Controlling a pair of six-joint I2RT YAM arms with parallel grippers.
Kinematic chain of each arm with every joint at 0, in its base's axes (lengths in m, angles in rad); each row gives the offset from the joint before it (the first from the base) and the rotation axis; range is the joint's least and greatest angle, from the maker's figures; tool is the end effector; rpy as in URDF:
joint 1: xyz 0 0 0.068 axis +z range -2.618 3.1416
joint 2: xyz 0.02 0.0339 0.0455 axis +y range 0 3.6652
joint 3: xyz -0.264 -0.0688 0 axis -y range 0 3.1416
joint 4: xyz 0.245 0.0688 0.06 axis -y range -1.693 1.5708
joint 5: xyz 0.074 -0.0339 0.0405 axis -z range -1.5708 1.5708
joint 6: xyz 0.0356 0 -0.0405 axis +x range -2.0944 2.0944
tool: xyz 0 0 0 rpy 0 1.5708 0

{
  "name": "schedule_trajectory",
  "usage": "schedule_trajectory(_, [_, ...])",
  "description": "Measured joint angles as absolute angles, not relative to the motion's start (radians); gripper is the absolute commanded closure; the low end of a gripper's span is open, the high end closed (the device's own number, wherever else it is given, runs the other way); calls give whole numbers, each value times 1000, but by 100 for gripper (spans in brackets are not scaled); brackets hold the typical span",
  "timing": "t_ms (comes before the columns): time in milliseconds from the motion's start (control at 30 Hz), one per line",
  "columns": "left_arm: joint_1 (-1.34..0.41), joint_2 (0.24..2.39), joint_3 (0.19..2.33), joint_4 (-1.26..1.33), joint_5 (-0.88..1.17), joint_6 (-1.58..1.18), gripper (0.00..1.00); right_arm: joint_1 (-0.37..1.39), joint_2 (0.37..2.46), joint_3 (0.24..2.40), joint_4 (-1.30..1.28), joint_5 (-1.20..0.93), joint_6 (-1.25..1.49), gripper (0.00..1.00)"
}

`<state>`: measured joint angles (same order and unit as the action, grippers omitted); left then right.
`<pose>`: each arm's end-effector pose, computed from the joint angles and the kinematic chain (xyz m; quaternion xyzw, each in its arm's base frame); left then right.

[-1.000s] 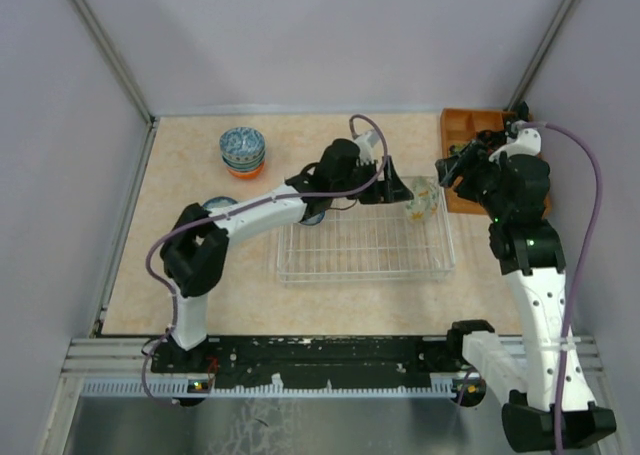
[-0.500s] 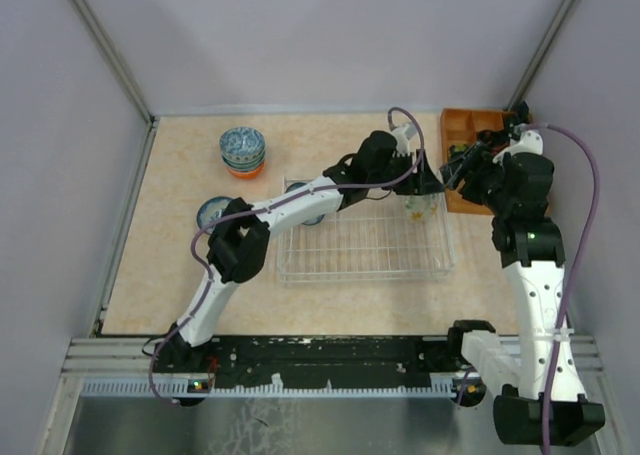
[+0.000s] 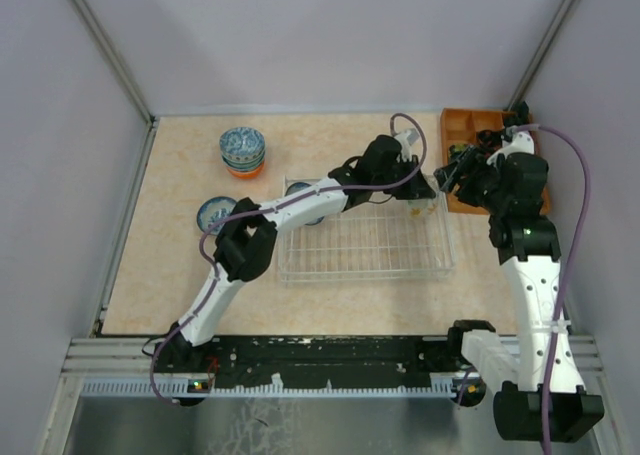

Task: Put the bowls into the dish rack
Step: Pick up the bowl from the dish rack.

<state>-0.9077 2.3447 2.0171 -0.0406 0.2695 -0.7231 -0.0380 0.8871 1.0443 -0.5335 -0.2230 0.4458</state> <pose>0.3353 -0.4447 0.2413 0.1510 0.8066 -0.4841 0.3037 0.1871 0.0008 0.3758 0.1361 0.8128 0.2033 0.5287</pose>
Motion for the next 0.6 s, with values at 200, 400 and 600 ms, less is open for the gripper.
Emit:
schedule_trajectory(200, [-899, 2297, 1935, -6, 274, -728, 100, -43, 924, 1040, -518, -248, 446, 36])
schedule_trajectory(400, [-873, 2125, 1684, 89, 292, -736, 100, -74, 951, 1040, -510, -291, 448, 36])
schedule_trajectory(600, [-793, 1941, 1428, 244, 364, -785, 100, -176, 1019, 1028, -450, -443, 483, 40])
